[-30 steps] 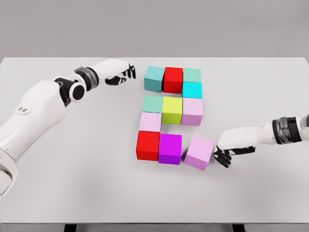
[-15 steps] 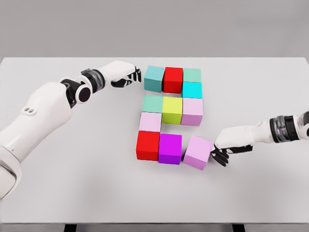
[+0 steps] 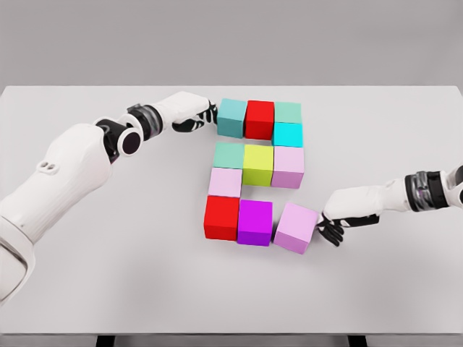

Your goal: Assemble the squares on the desktop into the number 2

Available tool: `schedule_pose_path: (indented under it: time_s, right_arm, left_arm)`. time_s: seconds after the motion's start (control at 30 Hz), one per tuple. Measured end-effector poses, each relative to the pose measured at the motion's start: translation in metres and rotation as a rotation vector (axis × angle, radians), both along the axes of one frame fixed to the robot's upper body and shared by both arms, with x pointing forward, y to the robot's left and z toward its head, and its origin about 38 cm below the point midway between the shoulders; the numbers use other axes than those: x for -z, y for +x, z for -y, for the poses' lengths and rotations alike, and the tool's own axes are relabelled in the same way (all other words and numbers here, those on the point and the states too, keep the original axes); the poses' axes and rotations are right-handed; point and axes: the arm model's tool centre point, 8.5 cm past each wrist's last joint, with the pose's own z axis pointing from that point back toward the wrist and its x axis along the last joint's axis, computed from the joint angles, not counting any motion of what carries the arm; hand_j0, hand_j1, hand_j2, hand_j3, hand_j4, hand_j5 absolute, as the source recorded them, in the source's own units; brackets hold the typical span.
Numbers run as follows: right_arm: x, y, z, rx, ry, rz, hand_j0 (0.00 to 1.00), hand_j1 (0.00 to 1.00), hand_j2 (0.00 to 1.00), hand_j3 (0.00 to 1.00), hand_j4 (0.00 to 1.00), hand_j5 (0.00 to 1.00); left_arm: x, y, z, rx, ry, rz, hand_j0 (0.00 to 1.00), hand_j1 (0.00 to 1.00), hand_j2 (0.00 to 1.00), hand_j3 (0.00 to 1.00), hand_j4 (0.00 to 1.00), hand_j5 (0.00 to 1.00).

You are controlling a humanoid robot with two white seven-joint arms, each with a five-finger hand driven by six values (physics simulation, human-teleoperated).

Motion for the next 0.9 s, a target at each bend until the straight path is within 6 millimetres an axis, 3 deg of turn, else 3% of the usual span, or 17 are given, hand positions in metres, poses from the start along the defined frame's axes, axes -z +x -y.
schedule_pose_path:
  time_s: [0.43, 0.67, 0.7, 0.73, 0.77, 0.9]
  right_arm:
    - [0.002, 0.004, 0.005, 0.020, -0.008, -0.001, 0.16, 0.16, 0.16, 0.16, 0.16, 0.16]
    - [0.002, 0.005, 0.001, 0.012, -0.002, 0.000, 0.16, 0.16, 0.16, 0.16, 0.16, 0.16]
    - [0.002, 0.005, 0.000, 0.012, -0.001, 0.000, 0.16, 0.16, 0.16, 0.16, 0.16, 0.16]
    - [0.002, 0.005, 0.000, 0.011, -0.001, 0.000, 0.16, 0.16, 0.16, 0.16, 0.16, 0.16]
    - [0.002, 0.005, 0.000, 0.010, -0.001, 0.000, 0.16, 0.16, 0.16, 0.16, 0.16, 0.16]
    - [0.002, 0.005, -0.001, 0.009, 0.000, 0.001, 0.16, 0.16, 0.16, 0.16, 0.16, 0.16]
  left_arm:
    - [0.001, -0.001, -0.001, 0.001, -0.001, -0.001, 0.52, 0.52, 0.52, 0.52, 0.52, 0.52]
    - [-0.004, 0.002, -0.018, -0.026, -0.003, 0.005, 0.53, 0.53, 0.53, 0.53, 0.53, 0.53]
    - [-0.008, 0.002, -0.023, -0.029, -0.004, 0.010, 0.55, 0.55, 0.55, 0.55, 0.55, 0.55]
    - [-0.011, 0.001, -0.031, -0.033, -0.007, 0.011, 0.84, 0.84, 0.84, 0.84, 0.84, 0.84]
    - [-0.017, 0.000, -0.042, -0.040, -0.013, 0.014, 1.00, 1.00, 1.00, 1.00, 1.00, 1.00]
    - [-0.041, -0.031, -0.086, 0.002, -0.075, 0.022, 1.00, 1.00, 1.00, 1.00, 1.00, 1.00]
